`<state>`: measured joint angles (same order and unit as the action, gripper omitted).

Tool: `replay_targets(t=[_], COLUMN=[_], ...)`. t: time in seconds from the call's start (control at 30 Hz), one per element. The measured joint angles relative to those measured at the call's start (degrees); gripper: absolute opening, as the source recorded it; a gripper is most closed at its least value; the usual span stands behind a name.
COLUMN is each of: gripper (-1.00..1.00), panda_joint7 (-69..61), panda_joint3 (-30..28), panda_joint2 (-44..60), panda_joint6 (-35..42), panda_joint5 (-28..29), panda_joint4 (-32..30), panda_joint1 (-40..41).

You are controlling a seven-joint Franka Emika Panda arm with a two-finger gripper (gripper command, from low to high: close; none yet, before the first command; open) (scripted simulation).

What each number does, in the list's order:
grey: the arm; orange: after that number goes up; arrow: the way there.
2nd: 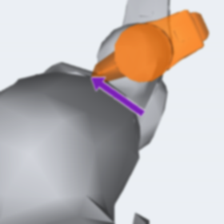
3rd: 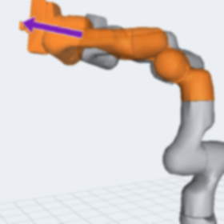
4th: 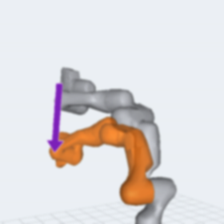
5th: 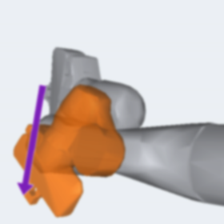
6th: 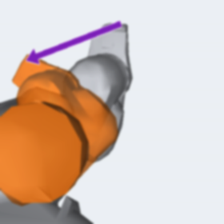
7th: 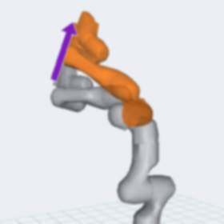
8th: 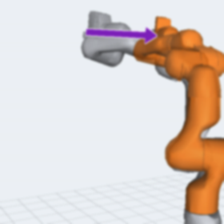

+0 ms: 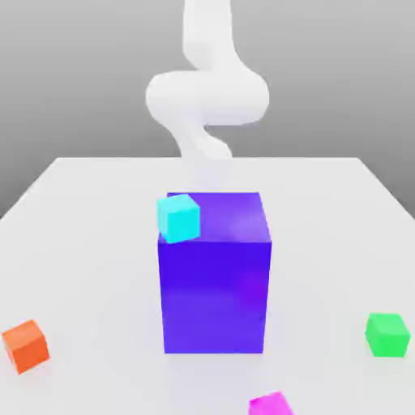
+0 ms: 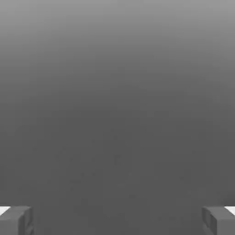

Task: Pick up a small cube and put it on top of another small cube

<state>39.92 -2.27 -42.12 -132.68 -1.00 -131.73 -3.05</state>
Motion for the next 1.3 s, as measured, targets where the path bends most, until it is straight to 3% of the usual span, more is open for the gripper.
replay_targets(t=[0.4,0.7,1.03,1.3], gripper=[0.00,0.00,0.00,0.00], panda_joint7=[-29.78,-53.17,-77.33,-92.51], panda_joint3=[-10.51,-15.06,-14.54,-12.53], panda_joint2=[17.87,31.41,45.96,56.10], panda_joint6=[-4.35,-7.34,-11.04,-15.21], panda_joint5=[-6.54,-13.29,-18.20,-16.13], panda_joint4=[0.24,0.49,0.65,0.37], panda_joint1=[-13.56,-20.04,-22.23,-21.67])
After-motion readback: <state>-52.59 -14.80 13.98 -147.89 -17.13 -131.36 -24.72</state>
